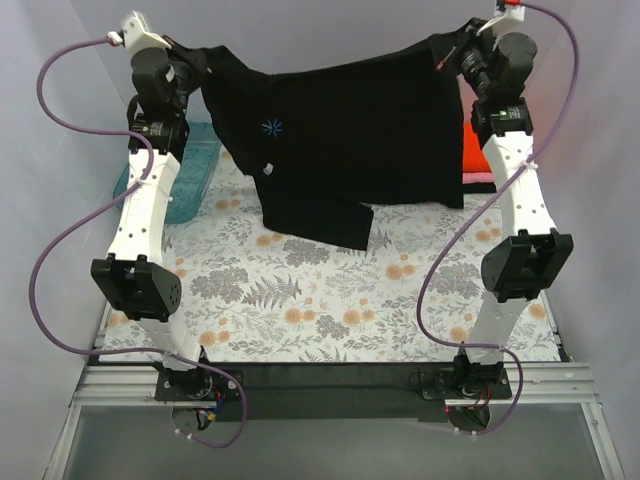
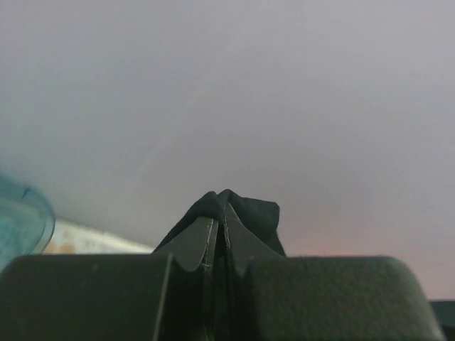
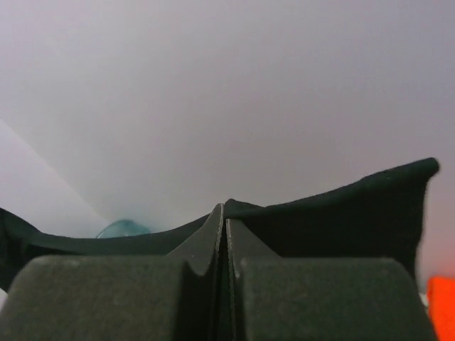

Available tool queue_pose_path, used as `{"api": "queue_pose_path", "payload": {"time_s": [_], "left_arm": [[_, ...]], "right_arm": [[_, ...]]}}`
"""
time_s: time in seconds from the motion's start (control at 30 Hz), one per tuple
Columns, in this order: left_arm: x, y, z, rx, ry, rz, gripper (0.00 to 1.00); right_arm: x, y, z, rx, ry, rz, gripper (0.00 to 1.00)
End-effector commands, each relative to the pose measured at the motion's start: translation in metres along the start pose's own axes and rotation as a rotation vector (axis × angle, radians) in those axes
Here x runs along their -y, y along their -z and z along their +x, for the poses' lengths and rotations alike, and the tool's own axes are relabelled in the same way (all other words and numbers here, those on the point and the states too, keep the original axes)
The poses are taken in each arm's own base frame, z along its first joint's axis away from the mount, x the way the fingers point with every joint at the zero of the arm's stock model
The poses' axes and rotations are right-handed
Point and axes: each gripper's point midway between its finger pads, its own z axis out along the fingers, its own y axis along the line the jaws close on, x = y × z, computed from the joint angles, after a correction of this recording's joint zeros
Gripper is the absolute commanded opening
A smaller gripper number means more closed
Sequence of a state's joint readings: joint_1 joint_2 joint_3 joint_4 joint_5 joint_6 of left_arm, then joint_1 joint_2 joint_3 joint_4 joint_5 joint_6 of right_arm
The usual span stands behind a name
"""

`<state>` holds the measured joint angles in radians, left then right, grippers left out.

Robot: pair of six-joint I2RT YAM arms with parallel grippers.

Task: Fold and stack the t-shirts
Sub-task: Flatten the tshirt out

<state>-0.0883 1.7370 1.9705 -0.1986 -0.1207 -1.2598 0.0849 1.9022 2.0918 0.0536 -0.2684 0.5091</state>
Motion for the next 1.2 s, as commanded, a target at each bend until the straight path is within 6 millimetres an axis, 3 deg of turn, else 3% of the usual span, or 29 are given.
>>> {"api": "queue_pose_path", "payload": {"time_s": [0.0,0.07,0.1,0.13,0.17,0.2,0.27,0.3,0.33,0.37,0.4,0.43,0.47,0.67,0.83,1.0,1.1,1.17], "left_arm": [[0.056,0.032,-0.087,0.131,-0.049,0.178,0.00],[0.066,0.046,-0.104,0.164,-0.085,0.201,0.00],[0.078,0.065,-0.115,0.176,-0.102,0.244,0.00],[0.081,0.073,-0.119,0.181,-0.127,0.253,0.00],[0.079,0.078,-0.116,0.170,-0.137,0.252,0.00],[0.089,0.103,-0.130,0.196,-0.146,0.282,0.00],[0.093,0.121,-0.129,0.180,-0.155,0.307,0.00],[0.096,0.132,-0.131,0.179,-0.155,0.318,0.00],[0.107,0.161,-0.144,0.202,-0.156,0.356,0.00],[0.102,0.167,-0.136,0.178,-0.157,0.349,0.00],[0.103,0.180,-0.139,0.183,-0.159,0.358,0.00],[0.110,0.211,-0.153,0.227,-0.160,0.378,0.00],[0.109,0.222,-0.155,0.231,-0.167,0.376,0.00],[0.126,0.308,-0.190,0.323,-0.201,0.431,0.00],[0.144,0.349,-0.217,0.397,-0.212,0.484,0.00],[0.147,0.347,-0.228,0.434,-0.239,0.475,0.00],[0.140,0.310,-0.206,0.360,-0.244,0.457,0.00],[0.132,0.276,-0.180,0.271,-0.238,0.452,0.00]], "right_arm": [[-0.020,0.029,-0.069,0.125,0.168,0.029,0.01],[-0.030,0.040,-0.078,0.138,0.202,0.018,0.01],[-0.045,0.056,-0.093,0.167,0.234,0.003,0.01],[-0.043,0.061,-0.085,0.147,0.239,0.008,0.01],[-0.059,0.079,-0.102,0.186,0.265,-0.007,0.01],[-0.062,0.087,-0.104,0.190,0.288,-0.003,0.01],[-0.061,0.101,-0.094,0.168,0.303,0.010,0.01],[-0.078,0.123,-0.107,0.202,0.323,-0.006,0.01],[-0.082,0.133,-0.108,0.205,0.345,-0.009,0.01],[-0.075,0.139,-0.092,0.173,0.343,0.006,0.01],[-0.092,0.163,-0.106,0.215,0.365,-0.006,0.01],[-0.094,0.174,-0.104,0.217,0.383,0.000,0.01],[-0.103,0.195,-0.107,0.239,0.399,-0.003,0.01],[-0.138,0.271,-0.119,0.316,0.467,-0.016,0.01],[-0.151,0.300,-0.130,0.356,0.496,-0.004,0.01],[-0.155,0.302,-0.135,0.354,0.501,-0.007,0.01],[-0.140,0.288,-0.122,0.309,0.483,0.016,0.01],[-0.127,0.275,-0.107,0.262,0.463,0.030,0.01]]}}
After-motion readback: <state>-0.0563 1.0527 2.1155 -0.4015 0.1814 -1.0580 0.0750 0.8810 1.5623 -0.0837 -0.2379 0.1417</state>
